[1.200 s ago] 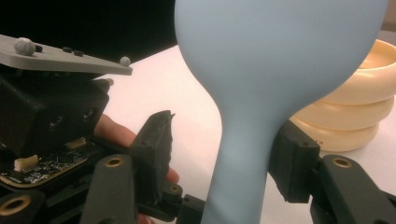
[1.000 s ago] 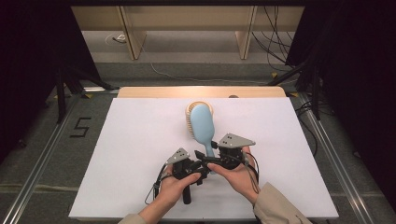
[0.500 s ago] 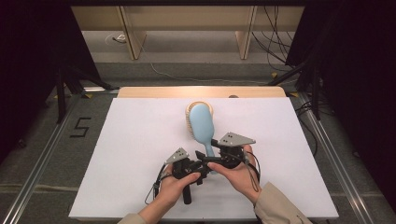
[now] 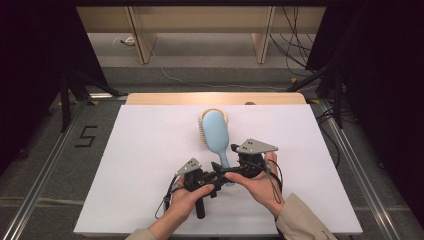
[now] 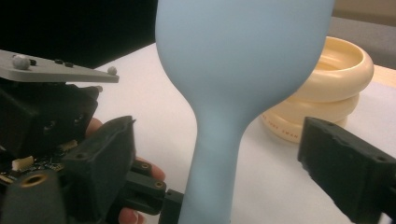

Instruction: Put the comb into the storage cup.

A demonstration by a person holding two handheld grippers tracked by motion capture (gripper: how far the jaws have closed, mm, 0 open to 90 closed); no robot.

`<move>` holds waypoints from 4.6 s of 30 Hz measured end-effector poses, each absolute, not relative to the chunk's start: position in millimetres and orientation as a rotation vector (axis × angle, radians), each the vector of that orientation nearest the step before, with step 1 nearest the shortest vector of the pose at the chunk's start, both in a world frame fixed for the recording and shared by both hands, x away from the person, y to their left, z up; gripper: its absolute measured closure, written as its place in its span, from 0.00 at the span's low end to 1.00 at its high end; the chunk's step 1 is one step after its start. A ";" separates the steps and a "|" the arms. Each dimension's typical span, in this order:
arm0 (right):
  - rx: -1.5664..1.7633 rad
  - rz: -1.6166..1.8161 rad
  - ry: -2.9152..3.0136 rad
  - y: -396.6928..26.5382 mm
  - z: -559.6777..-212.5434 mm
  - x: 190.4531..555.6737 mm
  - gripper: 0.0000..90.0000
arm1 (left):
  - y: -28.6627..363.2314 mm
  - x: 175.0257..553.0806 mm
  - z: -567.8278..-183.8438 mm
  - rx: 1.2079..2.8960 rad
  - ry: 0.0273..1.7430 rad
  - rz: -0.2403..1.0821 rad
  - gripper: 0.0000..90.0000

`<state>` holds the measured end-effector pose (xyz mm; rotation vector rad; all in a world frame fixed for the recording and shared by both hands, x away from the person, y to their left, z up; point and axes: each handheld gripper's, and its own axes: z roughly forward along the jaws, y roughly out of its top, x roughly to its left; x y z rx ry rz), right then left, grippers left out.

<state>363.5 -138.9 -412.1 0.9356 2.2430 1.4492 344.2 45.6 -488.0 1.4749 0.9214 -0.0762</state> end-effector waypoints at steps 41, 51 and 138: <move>0.876 1.525 2.106 -134.2 -354.4 385.0 0.00 | 45.3 343.9 -486.3 1.469 0.915 -0.083 0.72; 0.892 1.511 2.123 -121.3 -343.4 403.4 0.00 | 45.7 344.1 -486.3 1.477 0.910 -0.079 0.72; 1.060 1.420 2.229 -94.6 -336.3 422.2 0.22 | 48.7 345.8 -481.8 1.564 0.901 0.048 0.71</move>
